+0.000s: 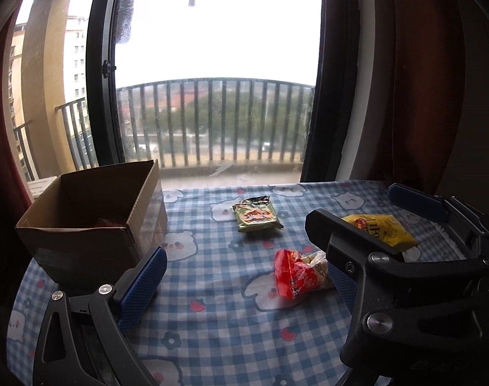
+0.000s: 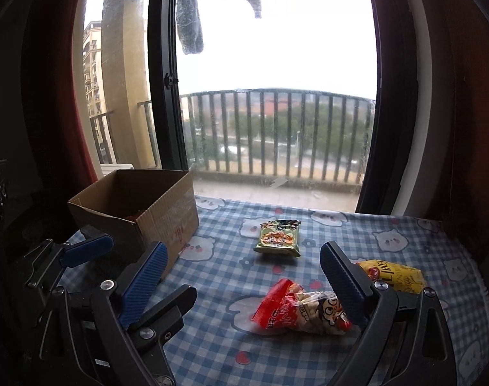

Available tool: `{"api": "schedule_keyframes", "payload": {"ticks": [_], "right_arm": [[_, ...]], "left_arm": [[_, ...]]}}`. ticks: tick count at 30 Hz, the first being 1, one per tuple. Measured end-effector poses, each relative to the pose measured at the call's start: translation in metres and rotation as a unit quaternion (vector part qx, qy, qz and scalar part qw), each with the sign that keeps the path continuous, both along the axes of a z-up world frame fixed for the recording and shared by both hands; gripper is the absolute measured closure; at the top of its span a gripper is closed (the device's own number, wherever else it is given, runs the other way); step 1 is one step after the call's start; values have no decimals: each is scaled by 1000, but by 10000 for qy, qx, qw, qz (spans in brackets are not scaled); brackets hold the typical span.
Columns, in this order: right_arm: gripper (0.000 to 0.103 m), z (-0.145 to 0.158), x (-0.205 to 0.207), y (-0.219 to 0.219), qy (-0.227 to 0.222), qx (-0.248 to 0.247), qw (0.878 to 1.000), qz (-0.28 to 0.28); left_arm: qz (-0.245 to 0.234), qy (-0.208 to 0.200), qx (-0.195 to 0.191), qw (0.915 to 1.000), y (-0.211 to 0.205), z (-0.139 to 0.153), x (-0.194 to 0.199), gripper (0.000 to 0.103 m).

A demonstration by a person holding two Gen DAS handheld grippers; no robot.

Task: Organize snacks
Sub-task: 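Move left tool to red cartoon-face bag while right tool nears yellow chip bag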

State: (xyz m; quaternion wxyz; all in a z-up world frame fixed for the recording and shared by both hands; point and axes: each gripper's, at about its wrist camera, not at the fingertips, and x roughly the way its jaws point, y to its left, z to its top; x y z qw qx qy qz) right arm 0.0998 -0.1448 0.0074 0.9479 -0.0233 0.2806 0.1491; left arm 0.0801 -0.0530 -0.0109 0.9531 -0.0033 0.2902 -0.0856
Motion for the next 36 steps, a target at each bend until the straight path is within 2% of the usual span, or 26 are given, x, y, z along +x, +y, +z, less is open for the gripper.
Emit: {"api": "schedule_keyframes", "payload": {"ticks": [10, 17, 23, 31, 36], "right_arm": [[3, -31, -9, -54, 163, -68, 9985, -518], [2, -61, -5, -75, 382, 27, 9972, -640], [2, -94, 0, -87, 613, 80, 9957, -686], [2, -130, 6, -101, 993, 58, 9907, -927], [2, -142, 13, -115, 1167, 141, 9867, -1120]], "left_arm": [[-512, 314, -49, 9982, -50, -34, 8, 2], [-573, 542, 10, 9969, -61, -66, 21, 2], [-697, 522, 437, 9952, -73, -96, 30, 2], [-1011, 911, 732, 9880, -91, -134, 51, 2], [-1203, 792, 1172, 9826, -104, -143, 67, 2]]}}
